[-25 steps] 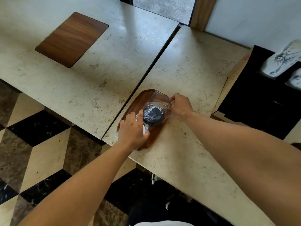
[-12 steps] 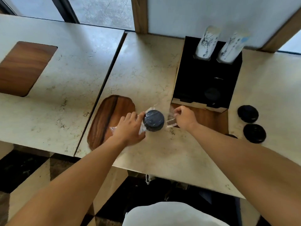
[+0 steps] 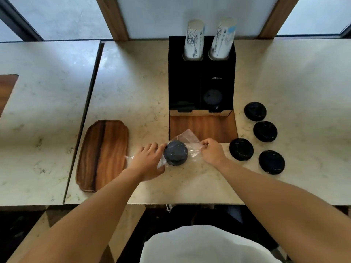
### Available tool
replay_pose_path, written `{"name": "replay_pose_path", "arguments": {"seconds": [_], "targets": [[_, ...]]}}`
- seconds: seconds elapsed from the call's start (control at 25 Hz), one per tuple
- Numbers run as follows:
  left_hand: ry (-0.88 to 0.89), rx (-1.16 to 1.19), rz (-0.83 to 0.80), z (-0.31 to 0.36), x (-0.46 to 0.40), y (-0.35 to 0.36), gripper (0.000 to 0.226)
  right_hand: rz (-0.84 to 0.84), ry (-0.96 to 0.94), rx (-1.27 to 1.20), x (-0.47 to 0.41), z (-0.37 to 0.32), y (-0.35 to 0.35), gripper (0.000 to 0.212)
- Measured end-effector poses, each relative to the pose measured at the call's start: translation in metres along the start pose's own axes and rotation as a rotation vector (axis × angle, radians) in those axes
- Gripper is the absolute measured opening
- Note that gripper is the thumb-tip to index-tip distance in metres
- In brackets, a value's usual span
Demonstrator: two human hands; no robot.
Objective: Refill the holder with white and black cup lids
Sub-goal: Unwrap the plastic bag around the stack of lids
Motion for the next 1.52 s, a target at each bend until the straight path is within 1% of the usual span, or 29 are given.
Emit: {"name": "replay_pose_path", "arguments": {"seconds": [0.12, 0.24, 0.4, 0.44, 0.48, 0.6, 0.68, 0.8, 0.88, 0.96, 1.12, 1.28, 1.52], "targets": [[0.019, -0.014, -0.02, 0.002, 0.003, 0.007, 0.086, -0.011, 0.017, -0.001, 0.005, 0.007, 0.007, 0.021], [0.024, -0.022, -0.023, 0.002, 0.006, 0.009, 0.089, -0.025, 0.02, 0.006, 0.008, 0.008, 0.011, 0.015], [0.016, -0.017, -0.012, 0.003, 0.01, 0.007, 0.109, -0.038, 0.023, 0.029, 0.011, 0.006, 0.01, 0.004], [0.001, -0.004, 0.007, 0.004, 0.01, 0.004, 0.112, -0.043, 0.028, 0.029, 0.012, 0.006, 0.008, 0.004], [-0.019, 0.019, 0.029, 0.005, 0.01, 0.001, 0.112, -0.047, 0.032, 0.029, 0.013, 0.006, 0.007, 0.009], [-0.052, 0.098, 0.096, 0.014, 0.0, -0.01, 0.102, -0.02, 0.008, 0.024, 0.017, 0.002, 0.0, 0.031], [-0.016, 0.117, 0.134, 0.029, -0.01, -0.015, 0.093, 0.018, -0.056, 0.054, 0.022, -0.004, -0.005, 0.036], [0.005, 0.1, 0.115, 0.054, -0.025, -0.016, 0.085, 0.078, -0.172, 0.148, 0.026, -0.019, -0.01, 0.028], [-0.028, 0.082, 0.104, 0.064, -0.032, -0.013, 0.084, 0.093, -0.248, 0.222, 0.027, -0.027, -0.008, 0.02], [-0.064, 0.069, 0.107, 0.067, -0.035, -0.008, 0.084, 0.087, -0.289, 0.272, 0.026, -0.033, -0.004, 0.018], [-0.069, 0.025, 0.087, 0.069, -0.038, 0.003, 0.082, 0.097, -0.311, 0.335, 0.017, -0.037, 0.002, 0.02], [-0.071, 0.0, 0.08, 0.069, -0.04, 0.005, 0.076, 0.048, -0.302, 0.408, 0.007, -0.04, 0.008, 0.025], [-0.078, 0.004, 0.063, 0.069, -0.041, 0.007, 0.075, 0.056, -0.292, 0.45, 0.005, -0.041, 0.008, 0.022]]}}
Point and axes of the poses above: each hand's wrist, its own x-axis away from the middle knuckle, its own y-axis out of the palm, z = x × y, the point moved 5 cm from there along -x, towards the middle knuckle, and after that the axes turned 4 degrees about -z, right-handed, at the moved point
